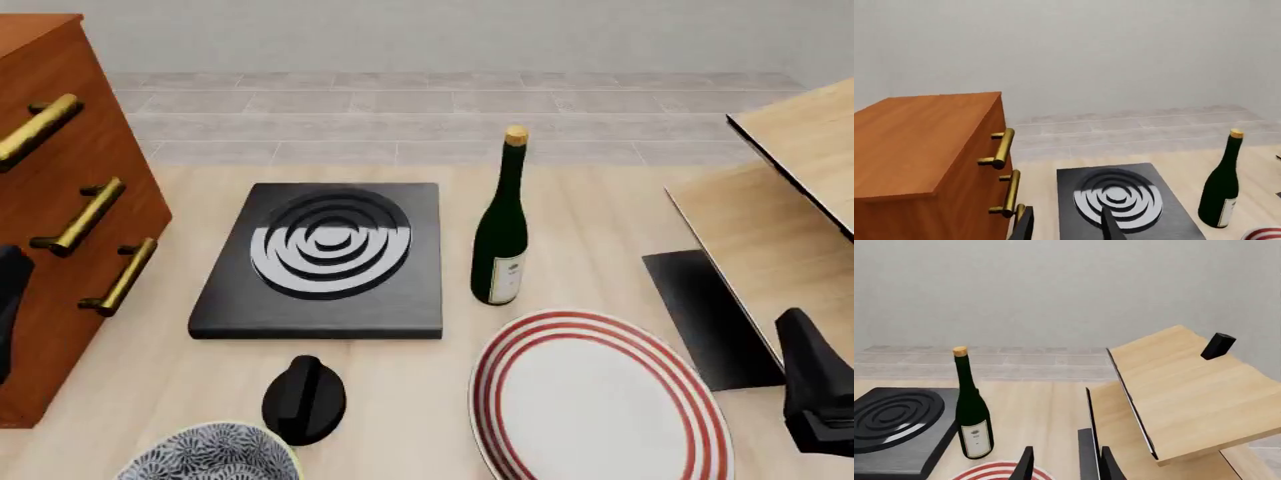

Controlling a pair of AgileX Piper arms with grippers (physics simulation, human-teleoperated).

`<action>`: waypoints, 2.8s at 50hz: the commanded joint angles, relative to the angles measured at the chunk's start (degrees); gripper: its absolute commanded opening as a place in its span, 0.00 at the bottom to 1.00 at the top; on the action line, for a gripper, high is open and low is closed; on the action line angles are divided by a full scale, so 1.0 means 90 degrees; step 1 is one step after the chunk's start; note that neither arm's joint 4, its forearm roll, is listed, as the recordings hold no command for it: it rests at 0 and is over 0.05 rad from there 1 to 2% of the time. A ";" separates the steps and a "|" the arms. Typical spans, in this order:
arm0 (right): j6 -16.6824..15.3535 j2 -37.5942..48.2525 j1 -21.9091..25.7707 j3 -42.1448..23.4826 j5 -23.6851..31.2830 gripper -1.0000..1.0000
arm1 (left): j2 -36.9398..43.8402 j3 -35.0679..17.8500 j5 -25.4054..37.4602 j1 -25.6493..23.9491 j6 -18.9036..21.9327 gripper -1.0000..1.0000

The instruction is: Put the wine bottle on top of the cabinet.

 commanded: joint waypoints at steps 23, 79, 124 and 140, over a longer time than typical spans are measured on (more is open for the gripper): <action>-0.0037 -0.0002 0.0001 0.0005 -0.0061 1.00 | 0.2297 -0.2944 0.1020 -0.2447 0.0548 1.00; -0.0014 -0.0001 -0.0007 0.0016 -0.0040 1.00 | 0.6500 -0.4239 -0.0860 -0.3932 -0.0375 1.00; 0.0028 0.0010 -0.0014 0.0013 0.0025 1.00 | 0.8105 -0.4634 -0.1475 -0.4142 -0.0526 1.00; -0.0012 -0.0001 -0.0010 0.0011 -0.0030 1.00 | 0.8674 -0.4982 -0.1377 -0.4196 -0.0378 1.00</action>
